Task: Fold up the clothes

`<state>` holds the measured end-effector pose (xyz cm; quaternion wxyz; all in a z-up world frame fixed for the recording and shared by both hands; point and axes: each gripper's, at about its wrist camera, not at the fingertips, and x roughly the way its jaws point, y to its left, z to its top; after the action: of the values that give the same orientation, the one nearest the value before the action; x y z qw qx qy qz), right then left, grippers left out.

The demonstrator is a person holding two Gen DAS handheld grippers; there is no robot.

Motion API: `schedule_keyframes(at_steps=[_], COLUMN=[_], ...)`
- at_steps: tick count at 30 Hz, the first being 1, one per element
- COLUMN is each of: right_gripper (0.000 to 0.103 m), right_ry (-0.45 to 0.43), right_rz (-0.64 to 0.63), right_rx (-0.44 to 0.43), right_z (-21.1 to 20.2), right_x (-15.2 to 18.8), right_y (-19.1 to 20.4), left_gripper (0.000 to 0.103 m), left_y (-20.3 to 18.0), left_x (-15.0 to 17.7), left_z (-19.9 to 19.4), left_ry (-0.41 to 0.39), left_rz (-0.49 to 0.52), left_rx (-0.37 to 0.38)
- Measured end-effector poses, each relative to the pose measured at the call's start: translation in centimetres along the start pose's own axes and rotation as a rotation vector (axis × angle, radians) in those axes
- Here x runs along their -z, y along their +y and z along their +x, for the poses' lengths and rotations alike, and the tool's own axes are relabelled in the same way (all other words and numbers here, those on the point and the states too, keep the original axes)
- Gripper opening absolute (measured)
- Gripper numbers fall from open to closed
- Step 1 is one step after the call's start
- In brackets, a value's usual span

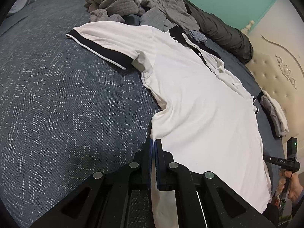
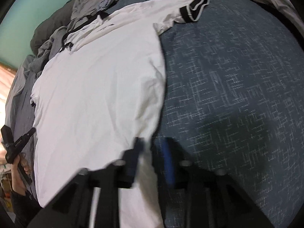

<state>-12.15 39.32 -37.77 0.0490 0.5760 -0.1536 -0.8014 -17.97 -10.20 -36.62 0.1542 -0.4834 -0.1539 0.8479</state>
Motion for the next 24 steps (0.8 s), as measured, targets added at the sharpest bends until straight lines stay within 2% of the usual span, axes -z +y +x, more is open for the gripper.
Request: schedule_keyframes(at_steps=[3,11,24], right_gripper=[0.004,0.003,0.002], right_ry=[-0.019,-0.024,-0.03], right_rz=[-0.01,-0.018,0.099], right_rx=[0.007,0.09,0.055], right_z=[-0.7,-2.0,-1.5], right_x=[0.3,0.6,0.1], right_y=[-0.2,-1.6,-4.8], left_gripper=[0.003,0.003,0.003], left_y=[-0.1,0.1,0.4], left_x=[0.0,0.2,0.5], left_z=[0.0,-0.1,0.1], left_ry=[0.0,0.003,0.018], left_rz=[-0.001,-0.001,-0.006], left_rx=[-0.002,-0.004,-0.01])
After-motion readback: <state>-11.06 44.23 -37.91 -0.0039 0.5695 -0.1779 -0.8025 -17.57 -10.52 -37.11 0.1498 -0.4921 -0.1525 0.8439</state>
